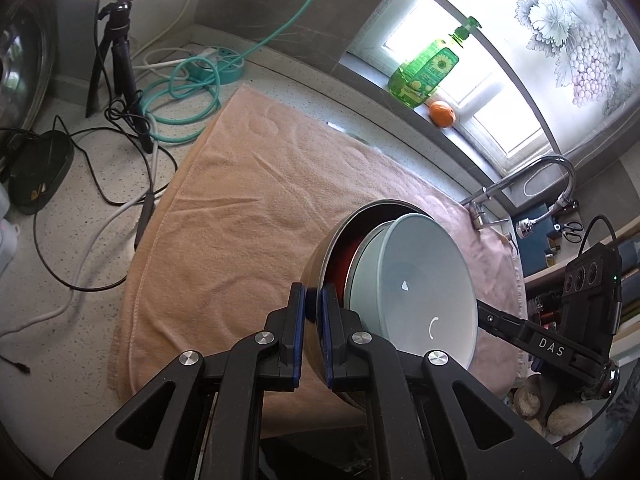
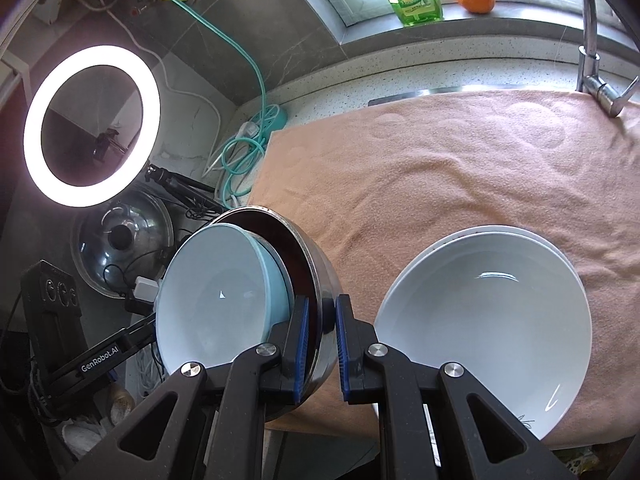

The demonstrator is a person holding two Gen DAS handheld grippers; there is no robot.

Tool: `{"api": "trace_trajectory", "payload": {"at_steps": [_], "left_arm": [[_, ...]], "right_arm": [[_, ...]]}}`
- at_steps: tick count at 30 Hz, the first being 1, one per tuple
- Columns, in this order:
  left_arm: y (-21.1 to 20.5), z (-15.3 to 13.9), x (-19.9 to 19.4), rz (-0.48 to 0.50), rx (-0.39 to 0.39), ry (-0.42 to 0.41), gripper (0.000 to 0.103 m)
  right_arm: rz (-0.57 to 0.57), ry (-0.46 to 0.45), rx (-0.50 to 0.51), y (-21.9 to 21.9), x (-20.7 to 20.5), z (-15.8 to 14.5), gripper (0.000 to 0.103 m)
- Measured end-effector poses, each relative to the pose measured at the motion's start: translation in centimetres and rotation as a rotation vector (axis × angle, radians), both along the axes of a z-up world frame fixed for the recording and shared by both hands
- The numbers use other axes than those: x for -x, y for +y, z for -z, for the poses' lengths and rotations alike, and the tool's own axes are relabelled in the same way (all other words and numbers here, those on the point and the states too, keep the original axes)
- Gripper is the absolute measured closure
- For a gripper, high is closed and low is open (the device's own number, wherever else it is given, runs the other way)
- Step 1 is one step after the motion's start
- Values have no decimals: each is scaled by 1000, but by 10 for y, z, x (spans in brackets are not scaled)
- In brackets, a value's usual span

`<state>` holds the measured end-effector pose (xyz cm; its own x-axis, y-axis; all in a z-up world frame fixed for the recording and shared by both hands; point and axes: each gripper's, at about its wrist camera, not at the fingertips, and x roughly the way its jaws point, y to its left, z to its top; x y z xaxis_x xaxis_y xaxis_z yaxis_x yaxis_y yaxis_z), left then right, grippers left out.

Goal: Organize plates and bowls
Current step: 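Lift the nested bowls with both tools and carry them toward the plates, then lower the nested bowls with both tools onto the floral-rimmed white plates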

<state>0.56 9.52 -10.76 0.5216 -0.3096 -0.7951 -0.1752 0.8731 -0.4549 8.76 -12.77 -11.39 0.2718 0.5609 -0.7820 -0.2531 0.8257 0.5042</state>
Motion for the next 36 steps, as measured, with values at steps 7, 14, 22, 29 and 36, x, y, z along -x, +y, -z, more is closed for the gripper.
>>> {"api": "trace_trajectory", "payload": {"at_steps": [7,14,22,29,36], "left_arm": [[-27,-5,-5,40,-1,-10,98],[-55,-4,-9,79,4,-8,98],[-88,-1,-13,126,-5,2,98],[-108,6,-15,142,-4,25,98],[-123,12,-19,154,-10,38,98]], "right_arm": [[35,-5,-3,-30,3,-5,91],[72,-9,1,-63,6,-7,91],[110,-4,12,-99,9,-4,91],[131,4,21,-120,11,2,91],[141,10,33,-135,10,7,91]]}}
